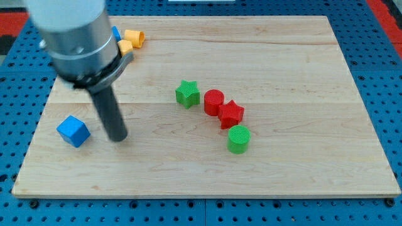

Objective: Move blue cube towards blue triangle

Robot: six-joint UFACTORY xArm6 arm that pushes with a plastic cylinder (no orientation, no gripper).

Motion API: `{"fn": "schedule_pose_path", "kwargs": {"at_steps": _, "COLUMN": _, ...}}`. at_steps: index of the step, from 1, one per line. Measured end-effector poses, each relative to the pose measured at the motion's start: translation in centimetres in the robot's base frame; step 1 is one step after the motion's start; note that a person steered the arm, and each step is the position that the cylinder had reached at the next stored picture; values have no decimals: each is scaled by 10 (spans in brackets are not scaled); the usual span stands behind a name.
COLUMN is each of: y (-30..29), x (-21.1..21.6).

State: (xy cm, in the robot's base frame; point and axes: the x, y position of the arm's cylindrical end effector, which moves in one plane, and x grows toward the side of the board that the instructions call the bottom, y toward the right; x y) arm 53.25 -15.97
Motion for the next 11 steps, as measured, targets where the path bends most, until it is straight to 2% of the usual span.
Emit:
{"fn": "schedule_pose_path", "kwargs": {"at_steps": 1, "y": -77, "x": -1}}
{"fn": "schedule_pose_path", "kwargs": {"at_steps": 2, "y": -87, "x": -30}}
{"fn": "schedule_pose_path", "kwargs": {"at_steps": 3, "y": -64, "x": -47}}
{"fn": "schedule_pose_path", "kwargs": {"at_steps": 4, "y": -87, "x": -7}}
{"fn": "schedule_pose_path", "kwargs": {"at_steps": 5, "y": -135, "x": -16}}
{"fn": "schedule_pose_path", "kwargs": {"at_steps": 7, "y": -67, "x": -60}}
{"fn": "schedule_pose_path", "kwargs": {"at_steps": 10, "y": -67, "x": -179}}
{"fn": "schedule_pose_path", "kwargs": {"at_steps": 11, "y": -98, "x": -167}}
